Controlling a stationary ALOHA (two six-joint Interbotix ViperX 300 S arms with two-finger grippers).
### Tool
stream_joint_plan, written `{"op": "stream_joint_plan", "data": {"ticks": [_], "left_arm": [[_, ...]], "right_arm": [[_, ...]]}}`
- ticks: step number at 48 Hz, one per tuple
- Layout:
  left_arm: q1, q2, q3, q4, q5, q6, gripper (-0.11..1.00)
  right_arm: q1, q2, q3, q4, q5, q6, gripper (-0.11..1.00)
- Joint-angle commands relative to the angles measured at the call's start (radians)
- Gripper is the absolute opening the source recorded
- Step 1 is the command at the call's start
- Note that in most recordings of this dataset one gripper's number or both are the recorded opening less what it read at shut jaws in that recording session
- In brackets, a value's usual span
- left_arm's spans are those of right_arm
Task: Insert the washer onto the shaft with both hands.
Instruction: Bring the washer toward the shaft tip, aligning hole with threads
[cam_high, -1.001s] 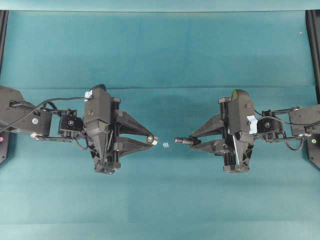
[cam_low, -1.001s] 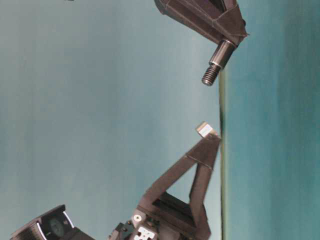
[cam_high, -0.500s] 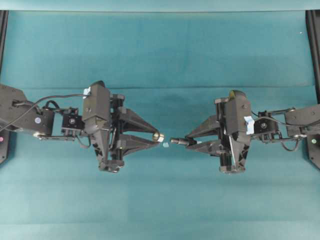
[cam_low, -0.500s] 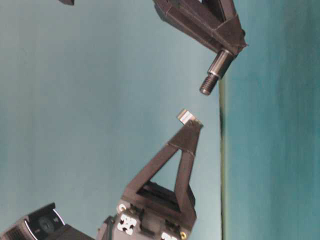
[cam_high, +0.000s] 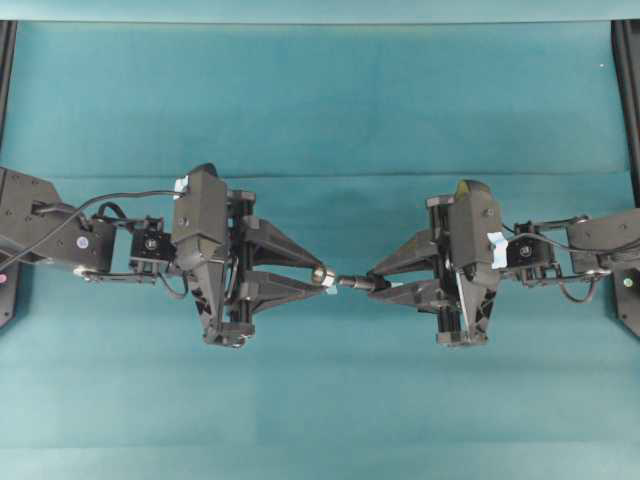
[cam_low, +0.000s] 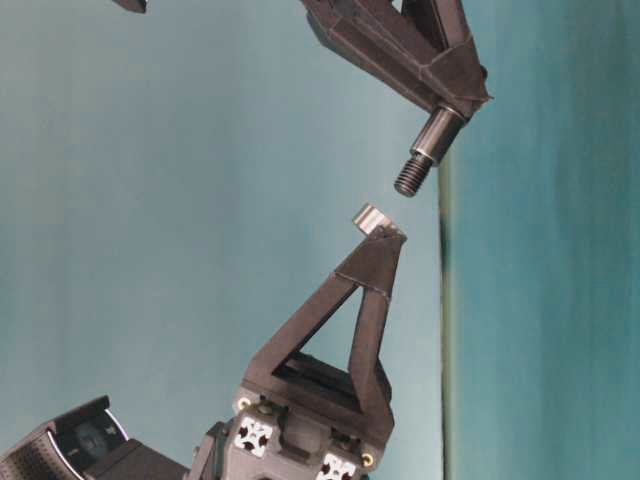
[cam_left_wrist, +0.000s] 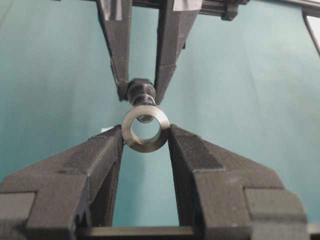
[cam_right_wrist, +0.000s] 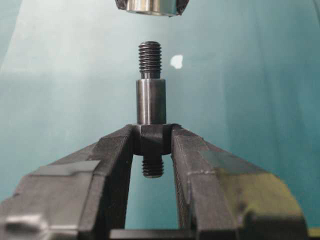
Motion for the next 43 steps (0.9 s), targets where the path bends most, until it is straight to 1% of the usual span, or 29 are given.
{"op": "stream_joint_plan", "data": {"ticks": [1,8,43], "left_arm": [[-0.002,-0.005,-0.012,0.002,-0.009,-0.002,0.35],[-0.002,-0.002,-0.014,0.002,-0.009,-0.002,0.35],[0.0,0.032,-0.049,0.003,-0.005,0.0,0.35]], "right_arm": [[0.003,-0.003,-0.02,0.002,-0.02,0.008,0.0],[0.003,-0.002,-0.025,0.002,-0.034,0.011,0.0],[0.003,0.006,-0.032,0.002,-0.031,0.011,0.0]]}}
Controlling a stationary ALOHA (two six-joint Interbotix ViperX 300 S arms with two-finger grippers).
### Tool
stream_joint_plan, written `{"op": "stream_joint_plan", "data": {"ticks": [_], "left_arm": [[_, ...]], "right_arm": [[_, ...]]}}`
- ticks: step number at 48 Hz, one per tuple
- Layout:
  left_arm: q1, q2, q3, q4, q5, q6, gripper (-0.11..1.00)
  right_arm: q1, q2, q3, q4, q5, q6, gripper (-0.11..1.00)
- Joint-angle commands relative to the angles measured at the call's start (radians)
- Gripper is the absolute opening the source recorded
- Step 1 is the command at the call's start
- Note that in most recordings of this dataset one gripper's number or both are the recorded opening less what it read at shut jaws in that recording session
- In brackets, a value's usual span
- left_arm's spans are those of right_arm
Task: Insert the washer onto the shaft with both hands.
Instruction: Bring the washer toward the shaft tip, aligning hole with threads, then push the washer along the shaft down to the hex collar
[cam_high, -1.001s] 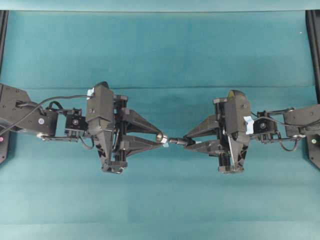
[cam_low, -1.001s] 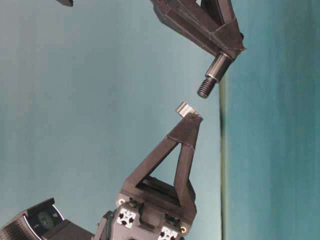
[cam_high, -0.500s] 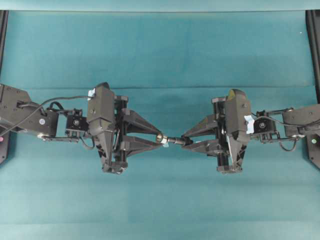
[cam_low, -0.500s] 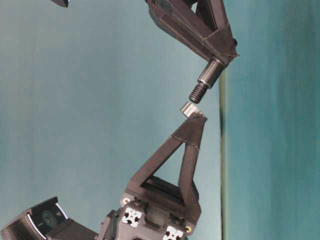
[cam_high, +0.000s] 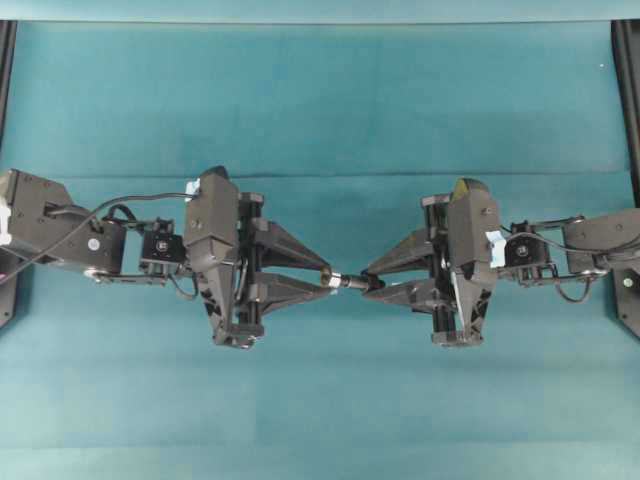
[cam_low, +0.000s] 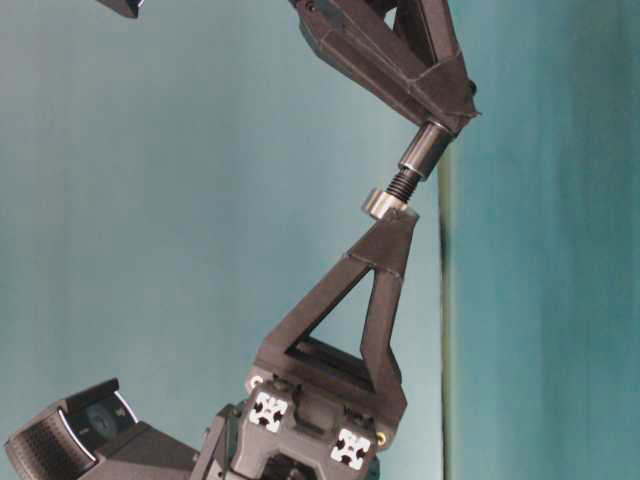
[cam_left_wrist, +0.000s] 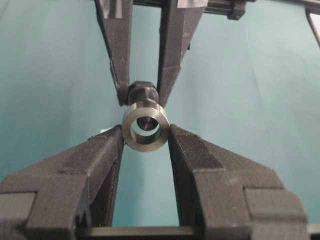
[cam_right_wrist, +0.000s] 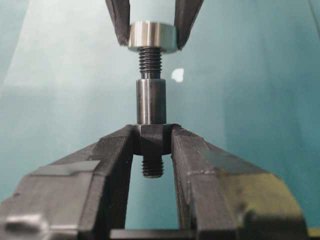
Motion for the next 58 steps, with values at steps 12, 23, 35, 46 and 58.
{"op": "stream_joint_plan", "data": {"ticks": [12,23,35,46,58], "left_arm": [[0.0,-0.002,-0.023,0.003,0.011,0.002,0.35],[0.0,0.017,-0.044,0.003,0.034,0.011,0.35],[0.0,0.061,-0.091,0.003,0.038,0.012,0.35],[-0.003,0.08,-0.103,0.003,0.064,0.012,0.35],[-0.003,0.087,-0.112,0.002,0.069,0.012,0.35]], "right_arm": [[0.003,-0.006,-0.02,0.002,-0.009,0.009,0.0],[0.003,-0.006,-0.02,0.002,-0.009,0.009,0.0],[0.003,-0.006,-0.02,0.002,-0.008,0.009,0.0],[0.003,-0.006,-0.02,0.002,-0.008,0.009,0.0],[0.003,-0.005,-0.02,0.002,-0.008,0.008,0.0]]}}
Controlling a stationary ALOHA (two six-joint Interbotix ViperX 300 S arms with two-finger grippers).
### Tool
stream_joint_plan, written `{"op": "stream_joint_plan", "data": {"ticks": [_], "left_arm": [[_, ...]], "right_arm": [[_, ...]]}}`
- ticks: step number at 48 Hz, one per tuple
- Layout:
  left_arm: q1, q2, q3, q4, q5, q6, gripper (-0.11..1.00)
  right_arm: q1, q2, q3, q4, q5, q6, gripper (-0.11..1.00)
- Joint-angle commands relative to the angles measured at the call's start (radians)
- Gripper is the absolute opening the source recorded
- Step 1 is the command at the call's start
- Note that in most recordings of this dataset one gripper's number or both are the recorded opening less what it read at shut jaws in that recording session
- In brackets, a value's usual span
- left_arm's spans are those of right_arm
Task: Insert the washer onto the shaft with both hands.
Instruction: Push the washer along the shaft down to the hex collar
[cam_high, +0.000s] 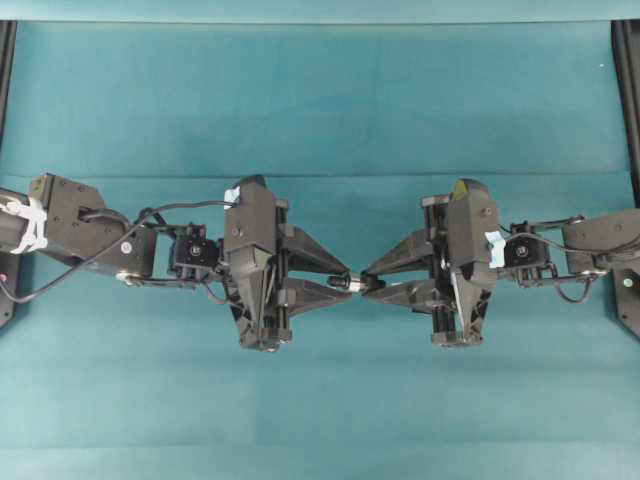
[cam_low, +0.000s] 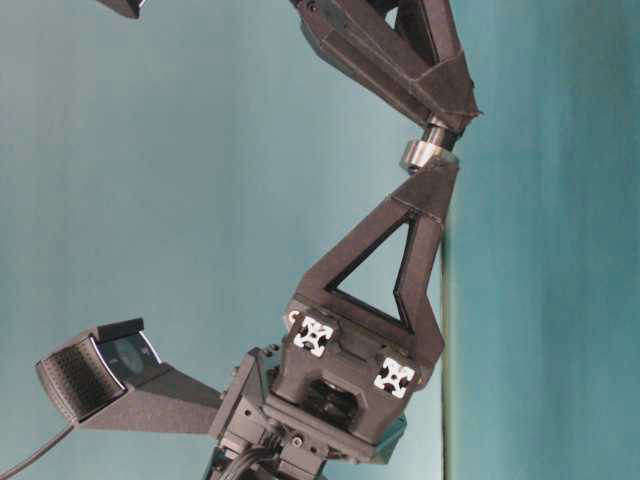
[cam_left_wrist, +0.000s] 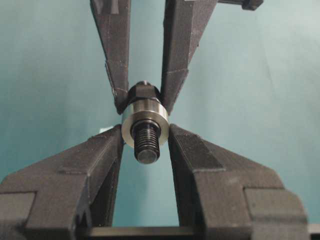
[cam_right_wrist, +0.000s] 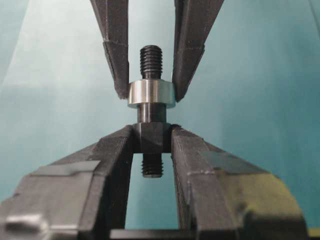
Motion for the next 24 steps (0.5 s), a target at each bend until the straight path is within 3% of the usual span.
{"op": "stream_joint_plan", "data": {"ticks": [1,24], "left_arm": [[0.0,0.0,-0.021,0.0,-0.005,0.002,0.35],[0.0,0.026,-0.064,0.0,0.023,0.005,0.35]], "right_arm": [[0.002,-0.005,-0.02,0.003,-0.009,0.006,0.0],[0.002,0.011,-0.029,0.003,-0.011,0.005,0.0]]}}
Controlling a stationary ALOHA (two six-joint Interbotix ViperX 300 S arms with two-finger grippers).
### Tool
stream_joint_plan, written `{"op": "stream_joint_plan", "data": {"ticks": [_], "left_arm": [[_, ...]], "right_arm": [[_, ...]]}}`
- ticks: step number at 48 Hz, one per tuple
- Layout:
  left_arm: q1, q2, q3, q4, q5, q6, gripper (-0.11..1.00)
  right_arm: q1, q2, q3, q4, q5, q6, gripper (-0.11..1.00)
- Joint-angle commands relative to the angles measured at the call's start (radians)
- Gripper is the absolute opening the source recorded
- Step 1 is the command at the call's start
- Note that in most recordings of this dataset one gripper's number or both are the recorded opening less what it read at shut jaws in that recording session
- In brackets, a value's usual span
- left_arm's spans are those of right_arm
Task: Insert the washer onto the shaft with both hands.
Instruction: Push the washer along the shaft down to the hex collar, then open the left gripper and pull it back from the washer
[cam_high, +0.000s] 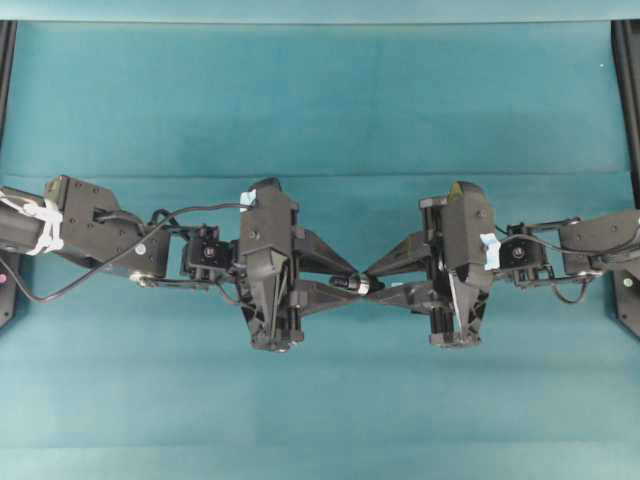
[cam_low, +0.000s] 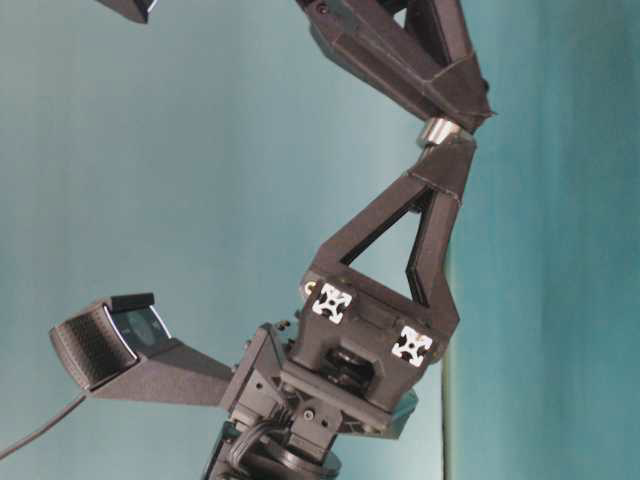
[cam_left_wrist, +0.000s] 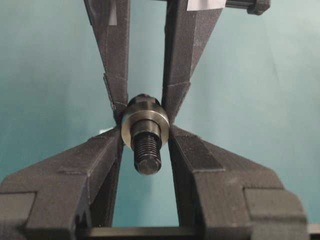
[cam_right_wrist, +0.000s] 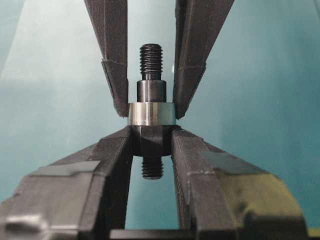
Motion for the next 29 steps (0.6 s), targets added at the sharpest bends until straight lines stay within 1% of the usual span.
{"op": "stream_joint_plan", "data": {"ticks": [1,10,22,29], "left_arm": [[-0.002,-0.009,-0.021,0.002,0.0,0.0,0.35],[-0.002,-0.012,-0.028,0.003,0.011,-0.005,0.35],[-0.002,-0.014,-0.035,0.002,0.095,-0.005,0.35],[-0.003,-0.015,-0.037,0.002,0.11,-0.002,0.36]], "right_arm": [[0.002,-0.005,-0.025,0.003,-0.011,0.005,0.0],[0.002,-0.006,-0.025,0.003,-0.009,0.005,0.0],[0.002,-0.006,-0.025,0.003,-0.011,0.005,0.0],[0.002,-0.006,-0.025,0.003,-0.011,0.006,0.0]]}}
